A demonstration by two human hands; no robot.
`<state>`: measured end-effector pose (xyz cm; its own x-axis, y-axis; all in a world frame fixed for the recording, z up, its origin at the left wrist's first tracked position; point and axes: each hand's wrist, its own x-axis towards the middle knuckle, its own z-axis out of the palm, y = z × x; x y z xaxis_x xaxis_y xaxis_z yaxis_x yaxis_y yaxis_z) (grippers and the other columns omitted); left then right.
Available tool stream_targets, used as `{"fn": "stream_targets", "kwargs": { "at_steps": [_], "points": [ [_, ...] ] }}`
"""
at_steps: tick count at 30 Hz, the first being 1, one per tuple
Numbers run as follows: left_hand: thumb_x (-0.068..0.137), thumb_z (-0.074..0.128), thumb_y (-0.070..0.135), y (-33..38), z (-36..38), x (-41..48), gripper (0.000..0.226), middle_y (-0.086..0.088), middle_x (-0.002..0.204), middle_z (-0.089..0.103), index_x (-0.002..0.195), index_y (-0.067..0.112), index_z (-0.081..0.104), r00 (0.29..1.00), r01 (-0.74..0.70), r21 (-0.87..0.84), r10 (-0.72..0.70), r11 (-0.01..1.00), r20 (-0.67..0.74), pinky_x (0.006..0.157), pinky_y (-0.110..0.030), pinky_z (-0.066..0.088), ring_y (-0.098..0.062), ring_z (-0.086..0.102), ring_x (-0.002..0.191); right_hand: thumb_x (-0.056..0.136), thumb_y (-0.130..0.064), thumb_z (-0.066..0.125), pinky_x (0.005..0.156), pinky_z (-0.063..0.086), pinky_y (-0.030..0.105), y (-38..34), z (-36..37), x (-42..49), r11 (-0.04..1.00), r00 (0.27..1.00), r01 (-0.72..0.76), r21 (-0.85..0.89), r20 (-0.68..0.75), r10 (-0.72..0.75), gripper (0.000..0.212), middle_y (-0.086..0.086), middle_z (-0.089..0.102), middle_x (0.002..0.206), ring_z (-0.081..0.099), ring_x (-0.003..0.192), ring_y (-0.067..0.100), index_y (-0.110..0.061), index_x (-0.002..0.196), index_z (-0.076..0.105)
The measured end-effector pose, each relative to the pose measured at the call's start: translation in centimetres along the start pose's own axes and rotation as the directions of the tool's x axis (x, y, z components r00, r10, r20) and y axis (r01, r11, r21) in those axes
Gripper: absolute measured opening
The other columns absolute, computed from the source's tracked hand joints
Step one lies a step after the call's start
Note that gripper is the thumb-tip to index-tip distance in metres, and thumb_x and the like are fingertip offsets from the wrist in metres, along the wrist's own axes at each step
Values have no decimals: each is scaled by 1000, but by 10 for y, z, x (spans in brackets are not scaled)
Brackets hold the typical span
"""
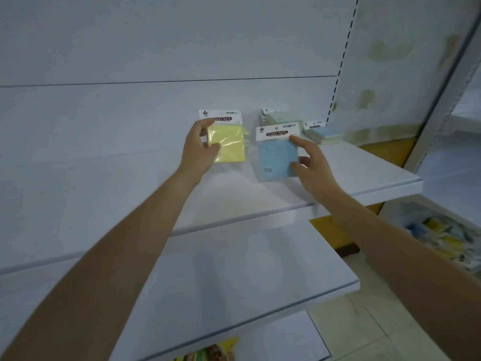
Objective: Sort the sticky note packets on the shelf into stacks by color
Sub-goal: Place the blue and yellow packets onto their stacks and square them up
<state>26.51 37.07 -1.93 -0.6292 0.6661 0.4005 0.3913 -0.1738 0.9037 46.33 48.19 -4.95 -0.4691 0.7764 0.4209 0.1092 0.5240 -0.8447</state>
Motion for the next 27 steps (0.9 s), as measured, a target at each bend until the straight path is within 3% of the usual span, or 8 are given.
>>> {"fn": "stream_targets", "kwargs": {
  "at_steps": [6, 10, 12, 15, 21, 22, 24, 27],
  "points": [
    [81, 60, -4, -10, 25, 62, 51, -16, 125, 54, 129, 5, 46, 992, 41, 13, -40, 999, -121, 64, -13, 50, -16, 51, 99, 81, 11, 45, 85, 44, 22, 22, -4, 59, 998, 999, 45, 43, -3, -45, 56, -2, 39, 122, 48, 96, 18, -16, 131, 45],
    [80, 65, 2, -25, 40, 106, 52, -19, 130, 53, 129, 4, 47, 982, 116, 34, -109, 993, -153, 96, -36, 48, -22, 54, 107, 82, 11, 45, 73, 42, 3, 35, -18, 97, 994, 994, 107, -13, -11, -108, 54, -2, 41, 123, 46, 101, 12, -13, 130, 46],
    [80, 66, 6, -35, 46, 121, 52, -17, 130, 54, 129, 4, 48, 979, 163, 124, -145, 979, -145, 105, -41, 42, -27, 53, 118, 82, 8, 46, 68, 41, 3, 40, -25, 113, 996, 996, 90, -11, -19, -90, 55, -3, 43, 124, 49, 91, 8, -19, 130, 46],
    [80, 62, 9, -51, 52, 132, 48, -15, 127, 57, 126, 6, 50, 975, 199, 236, -167, 951, -148, 105, -40, 41, -30, 54, 117, 83, 8, 44, 62, 42, 3, 44, -34, 133, 996, 996, 84, 31, -20, -83, 55, -1, 43, 125, 49, 77, 3, -22, 129, 45],
    [83, 57, 17, -61, 54, 135, 43, -16, 132, 50, 125, 8, 52, 951, 300, 328, -254, 896, -175, 99, -29, 39, -28, 51, 119, 83, 7, 46, 68, 47, 12, 52, -34, 155, 988, 993, 105, 109, 47, -111, 55, -3, 42, 132, 52, 80, 10, -27, 126, 46],
    [84, 57, 18, -59, 54, 135, 41, -17, 133, 47, 124, 9, 53, 953, 280, 385, -207, 880, -221, 101, -29, 37, -28, 49, 120, 83, 7, 46, 73, 49, 19, 54, -35, 158, 986, 991, 106, 131, 63, -115, 55, 0, 42, 135, 54, 85, 14, -29, 124, 46],
    [87, 54, 20, -49, 59, 130, 36, -18, 131, 46, 121, 10, 54, 958, 140, 557, 30, 819, -285, 101, -28, 32, -29, 44, 122, 83, 7, 46, 80, 51, 29, 57, -40, 163, 981, 989, 103, 166, 84, -118, 55, 6, 42, 137, 55, 89, 18, -29, 125, 46],
    [87, 50, 21, -27, 87, 116, 30, -14, 123, 51, 114, 9, 57, 913, -167, 674, 371, 720, -170, 89, -29, 36, -29, 50, 113, 83, 9, 46, 67, 52, 15, 59, -60, 171, 975, 992, 92, 202, 67, -107, 56, 7, 45, 131, 55, 77, 9, -29, 124, 46]
  ]
}}
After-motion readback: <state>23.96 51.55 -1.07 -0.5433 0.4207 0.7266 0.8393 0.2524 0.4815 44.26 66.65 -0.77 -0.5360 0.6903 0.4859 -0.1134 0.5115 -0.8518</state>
